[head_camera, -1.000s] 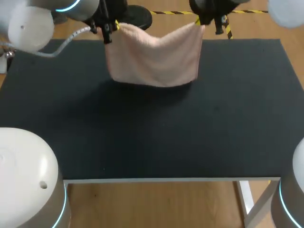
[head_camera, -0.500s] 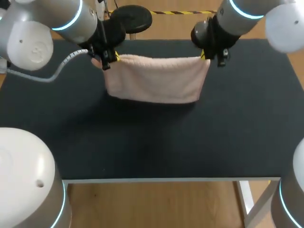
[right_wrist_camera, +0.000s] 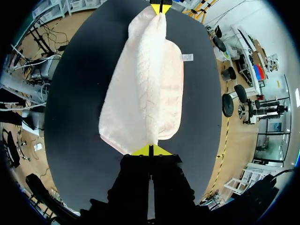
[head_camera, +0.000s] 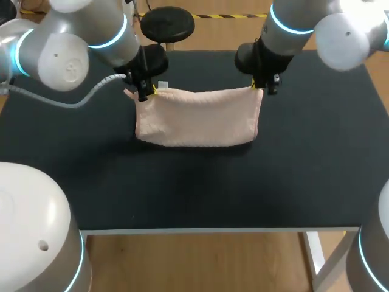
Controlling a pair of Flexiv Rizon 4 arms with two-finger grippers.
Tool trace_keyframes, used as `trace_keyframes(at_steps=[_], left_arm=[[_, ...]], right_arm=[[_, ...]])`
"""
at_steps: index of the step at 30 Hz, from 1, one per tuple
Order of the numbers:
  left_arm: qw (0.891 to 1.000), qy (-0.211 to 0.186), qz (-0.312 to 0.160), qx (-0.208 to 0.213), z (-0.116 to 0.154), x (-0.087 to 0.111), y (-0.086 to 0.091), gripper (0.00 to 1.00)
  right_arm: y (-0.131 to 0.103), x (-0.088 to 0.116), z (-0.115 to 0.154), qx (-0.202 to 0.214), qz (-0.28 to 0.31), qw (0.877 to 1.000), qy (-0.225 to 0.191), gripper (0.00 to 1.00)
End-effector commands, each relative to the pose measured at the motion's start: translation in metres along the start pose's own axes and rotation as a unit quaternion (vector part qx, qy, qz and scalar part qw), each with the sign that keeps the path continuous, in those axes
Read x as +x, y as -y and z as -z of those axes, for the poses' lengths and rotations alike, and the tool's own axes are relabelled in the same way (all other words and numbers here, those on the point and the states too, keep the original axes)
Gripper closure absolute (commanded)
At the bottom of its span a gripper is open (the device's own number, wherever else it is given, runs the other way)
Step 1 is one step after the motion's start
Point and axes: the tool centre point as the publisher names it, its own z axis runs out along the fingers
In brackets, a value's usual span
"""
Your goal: Fold the towel
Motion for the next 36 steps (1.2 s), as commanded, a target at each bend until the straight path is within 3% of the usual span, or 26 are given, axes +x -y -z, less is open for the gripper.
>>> trace_keyframes(at_steps=[1,11,26,27,28,36], left_arm=[[1.000,-0.026,0.005,-0.012,-0.041,-0.020,0.006,1.00],[0.999,-0.045,0.009,-0.016,-0.076,-0.053,0.001,1.00],[0.998,-0.053,0.036,-0.023,-0.092,-0.080,-0.010,1.00],[0.997,-0.059,0.041,-0.022,-0.093,-0.080,-0.011,0.60],[0.997,-0.062,0.043,-0.023,-0.094,-0.081,-0.013,0.00],[0.996,-0.059,0.061,-0.020,-0.092,-0.095,-0.019,0.00]], right_arm=[[-0.004,-0.020,-0.038,0.012,-0.006,1.000,-0.026,1.00],[0.012,-0.043,-0.077,0.037,-0.031,0.998,-0.031,1.00],[0.019,-0.076,-0.096,0.037,-0.038,0.999,-0.003,1.00],[0.019,-0.077,-0.096,0.036,-0.039,0.999,-0.002,0.67],[0.020,-0.079,-0.097,0.038,-0.044,0.998,0.002,0.00],[0.020,-0.087,-0.084,0.015,-0.072,0.997,0.032,0.00]])
